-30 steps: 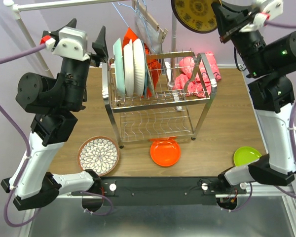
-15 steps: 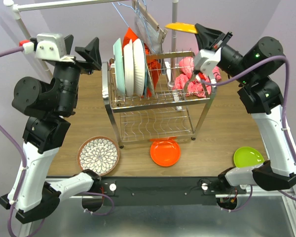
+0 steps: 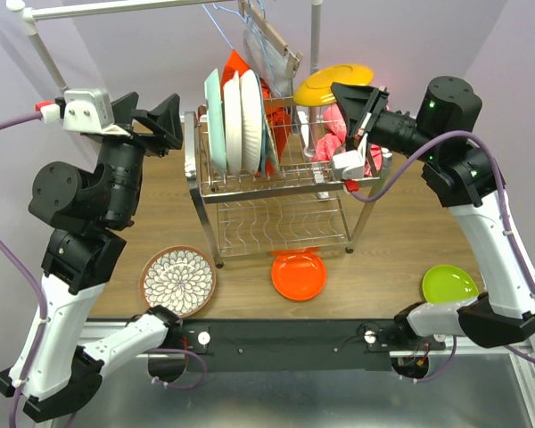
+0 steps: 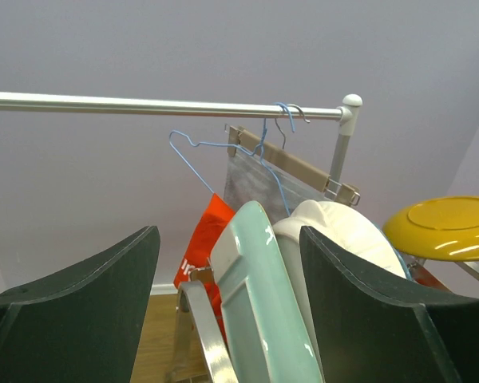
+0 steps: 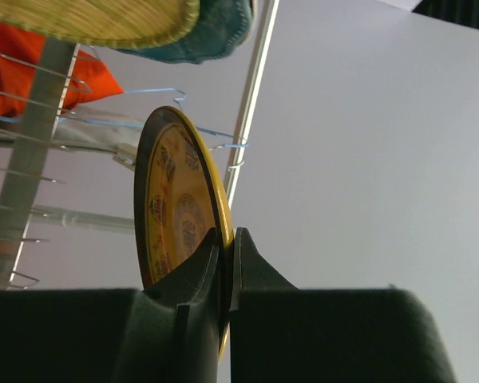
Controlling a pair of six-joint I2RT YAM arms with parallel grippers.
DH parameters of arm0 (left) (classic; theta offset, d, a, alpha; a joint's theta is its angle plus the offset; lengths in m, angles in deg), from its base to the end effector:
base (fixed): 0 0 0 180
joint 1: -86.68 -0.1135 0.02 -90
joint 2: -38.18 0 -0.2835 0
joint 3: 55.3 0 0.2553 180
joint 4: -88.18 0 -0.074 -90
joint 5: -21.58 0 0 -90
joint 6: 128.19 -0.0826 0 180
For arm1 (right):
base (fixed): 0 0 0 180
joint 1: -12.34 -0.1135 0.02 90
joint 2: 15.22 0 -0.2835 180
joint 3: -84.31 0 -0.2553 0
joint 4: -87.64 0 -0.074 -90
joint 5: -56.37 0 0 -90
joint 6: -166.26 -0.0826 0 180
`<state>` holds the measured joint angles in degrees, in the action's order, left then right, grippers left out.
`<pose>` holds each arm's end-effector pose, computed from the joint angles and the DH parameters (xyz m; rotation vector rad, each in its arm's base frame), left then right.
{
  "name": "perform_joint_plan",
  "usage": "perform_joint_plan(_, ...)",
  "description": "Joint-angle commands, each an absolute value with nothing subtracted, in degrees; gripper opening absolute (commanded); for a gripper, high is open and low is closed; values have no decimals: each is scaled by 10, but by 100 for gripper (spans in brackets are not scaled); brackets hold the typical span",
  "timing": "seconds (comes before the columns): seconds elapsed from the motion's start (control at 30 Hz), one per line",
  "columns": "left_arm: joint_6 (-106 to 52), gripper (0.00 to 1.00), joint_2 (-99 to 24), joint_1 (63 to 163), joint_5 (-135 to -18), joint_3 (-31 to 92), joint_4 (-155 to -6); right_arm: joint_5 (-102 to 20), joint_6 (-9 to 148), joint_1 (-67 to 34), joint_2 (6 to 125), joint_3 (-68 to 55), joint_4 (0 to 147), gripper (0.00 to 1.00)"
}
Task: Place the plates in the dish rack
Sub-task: Pass the plate from the right arm to the left
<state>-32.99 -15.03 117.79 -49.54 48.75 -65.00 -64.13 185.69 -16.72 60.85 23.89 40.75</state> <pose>0.1426 -0.0548 0.6004 -0.0291 1.1828 -0.3691 0.2260 0.1735 0.5559 -1.6504 0.1834 -0.6433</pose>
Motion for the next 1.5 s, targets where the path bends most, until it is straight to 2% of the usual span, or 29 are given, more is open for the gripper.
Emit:
perform_joint_plan(0.0,-309,80,-125,1173,-486,464,-650,-665,2087,-166,602,243,328,1)
perform_joint_plan(0.27,-298,80,-91,1173,-477,424,-656,-676,2238,-166,652,320,212,1)
perform_joint_plan(0.53,-290,80,-81,1173,-485,416,-658,-685,2241,-168,678,361,177,1)
perform_joint_plan(0.7,-291,80,-101,1173,-597,449,-653,-675,2113,-167,663,330,295,1)
perform_joint_plan(1.1,-378,80,-303,1173,-917,699,-601,-619,1693,-167,619,330,493,0)
perform_joint_plan(1.23,-379,80,-391,1178,-950,804,-581,-593,1528,-166,619,348,537,1)
perform_joint_plan(1.33,-364,80,-434,1183,-933,857,-570,-568,1407,-167,630,379,548,0)
perform_joint_plan(1.47,-277,80,-451,1183,-904,865,-605,-535,1283,-166,634,390,572,1)
